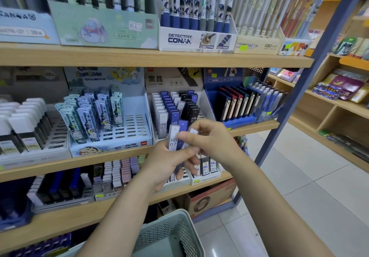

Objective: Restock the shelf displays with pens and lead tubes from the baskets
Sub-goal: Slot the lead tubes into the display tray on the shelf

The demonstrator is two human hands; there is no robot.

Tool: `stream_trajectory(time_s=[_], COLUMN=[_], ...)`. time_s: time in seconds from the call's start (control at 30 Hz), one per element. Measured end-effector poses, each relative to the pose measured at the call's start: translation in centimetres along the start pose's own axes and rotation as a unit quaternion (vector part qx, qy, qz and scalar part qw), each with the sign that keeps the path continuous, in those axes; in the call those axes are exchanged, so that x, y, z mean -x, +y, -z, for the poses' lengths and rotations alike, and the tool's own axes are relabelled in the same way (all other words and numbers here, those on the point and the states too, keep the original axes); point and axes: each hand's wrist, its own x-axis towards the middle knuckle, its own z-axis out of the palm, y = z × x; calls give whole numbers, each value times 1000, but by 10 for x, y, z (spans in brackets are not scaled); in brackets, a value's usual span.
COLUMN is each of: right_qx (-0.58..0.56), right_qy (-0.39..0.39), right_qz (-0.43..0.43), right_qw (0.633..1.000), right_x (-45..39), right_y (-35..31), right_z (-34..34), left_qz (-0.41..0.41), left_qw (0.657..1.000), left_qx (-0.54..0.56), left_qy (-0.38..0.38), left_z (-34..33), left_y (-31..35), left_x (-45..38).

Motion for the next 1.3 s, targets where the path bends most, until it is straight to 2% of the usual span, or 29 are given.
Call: stream_trajectory(time_s=[0.13,0.23,0.33,0.4,0.63,0.87,1.0,1.3], right_qx=[-68,-92,-58,-9,-1,154,203,204], right_qy=[22,91,163,177,133,142,138,108], right_qz=[-9,4,37,60,78,114,129,105], right_qw=[997,992,984,982,988,971,961,967], right_x=[1,-3,-9,-16,-43,-69,-77,-83], right_y=[5,7,2,-1,-9,2,8,3], right_z=[7,18,32,36,24,17,17,19], left_qz=[-11,9,23,18,9,7,7,11], left_qw=[999,999,998,998,997,996,996,996], left_qx=[29,22,11,0,-1,15,17,15], left_qy=[8,29,57,61,80,92,87,83], left_z=[1,4,9,13,17,19,18,13], left_y=[2,2,-1,0,2,2,3,3], left_x=[0,0,-1,-2,0,0,0,-2])
